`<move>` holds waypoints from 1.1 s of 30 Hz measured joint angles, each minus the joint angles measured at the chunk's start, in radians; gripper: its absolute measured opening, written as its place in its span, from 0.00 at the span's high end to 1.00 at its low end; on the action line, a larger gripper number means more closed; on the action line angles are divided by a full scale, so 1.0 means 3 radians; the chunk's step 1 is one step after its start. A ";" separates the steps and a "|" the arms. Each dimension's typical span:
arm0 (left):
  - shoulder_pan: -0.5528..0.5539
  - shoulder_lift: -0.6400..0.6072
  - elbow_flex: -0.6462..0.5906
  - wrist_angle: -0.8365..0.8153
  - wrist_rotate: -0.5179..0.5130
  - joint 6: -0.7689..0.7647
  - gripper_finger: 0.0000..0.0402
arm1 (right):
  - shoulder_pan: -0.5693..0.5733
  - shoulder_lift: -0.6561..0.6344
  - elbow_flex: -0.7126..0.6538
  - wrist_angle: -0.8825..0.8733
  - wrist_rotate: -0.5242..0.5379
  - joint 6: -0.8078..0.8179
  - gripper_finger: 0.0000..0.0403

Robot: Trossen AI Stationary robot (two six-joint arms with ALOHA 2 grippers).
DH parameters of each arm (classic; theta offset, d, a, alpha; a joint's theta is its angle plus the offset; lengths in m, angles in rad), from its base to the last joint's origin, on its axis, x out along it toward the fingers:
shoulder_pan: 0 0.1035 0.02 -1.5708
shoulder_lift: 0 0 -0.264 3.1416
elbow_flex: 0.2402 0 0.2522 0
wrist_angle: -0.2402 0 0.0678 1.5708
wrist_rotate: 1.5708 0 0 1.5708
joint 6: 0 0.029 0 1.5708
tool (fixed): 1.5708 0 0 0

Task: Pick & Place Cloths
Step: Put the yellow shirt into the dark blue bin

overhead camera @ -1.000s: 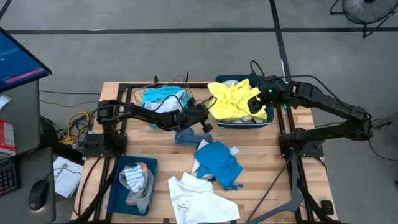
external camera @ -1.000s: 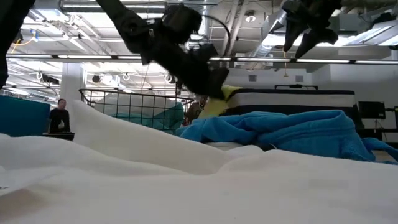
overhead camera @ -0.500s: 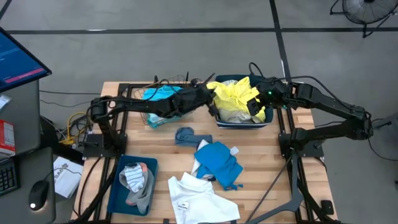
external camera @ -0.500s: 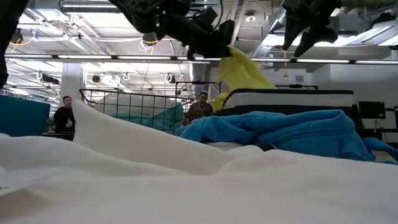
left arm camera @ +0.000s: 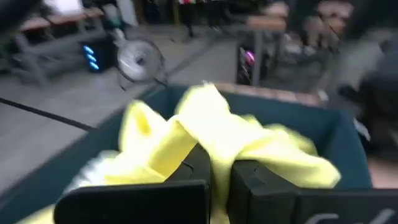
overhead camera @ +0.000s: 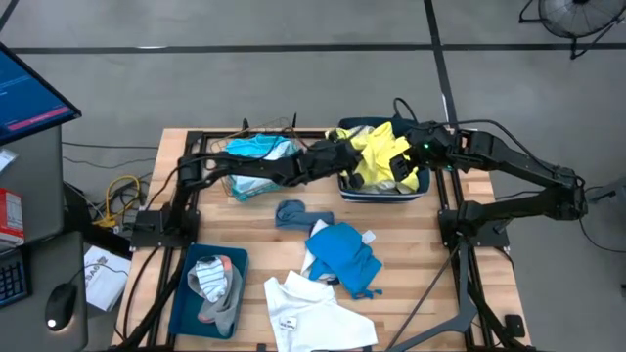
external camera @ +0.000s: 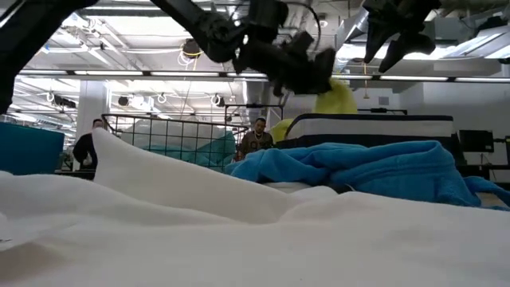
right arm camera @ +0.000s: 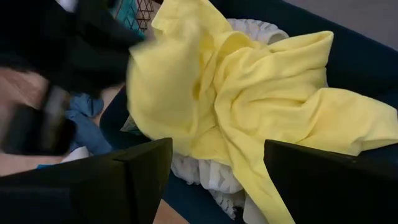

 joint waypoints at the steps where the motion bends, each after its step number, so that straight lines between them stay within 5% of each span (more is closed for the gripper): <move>1: 0.0000 0.0051 -0.0001 -0.0029 0.0093 0.0000 0.99 | 0.0000 0.0003 0.0000 0.0000 0.0000 -0.0001 0.38; 10: -0.0006 0.0156 -0.0004 -0.0133 0.0740 0.0029 0.77 | -0.0001 0.0003 0.0000 0.0000 -0.0002 -0.0087 0.38; 23: 0.0062 -0.0219 -0.0008 -0.0153 0.0503 0.0523 0.25 | -0.0001 0.0094 0.0000 0.0184 -0.0015 -0.0216 0.38; 33: 0.0199 -0.0219 -0.0008 -0.0478 0.0492 0.0496 0.19 | -0.0001 0.0422 0.0000 0.0574 -0.0090 -0.0442 0.38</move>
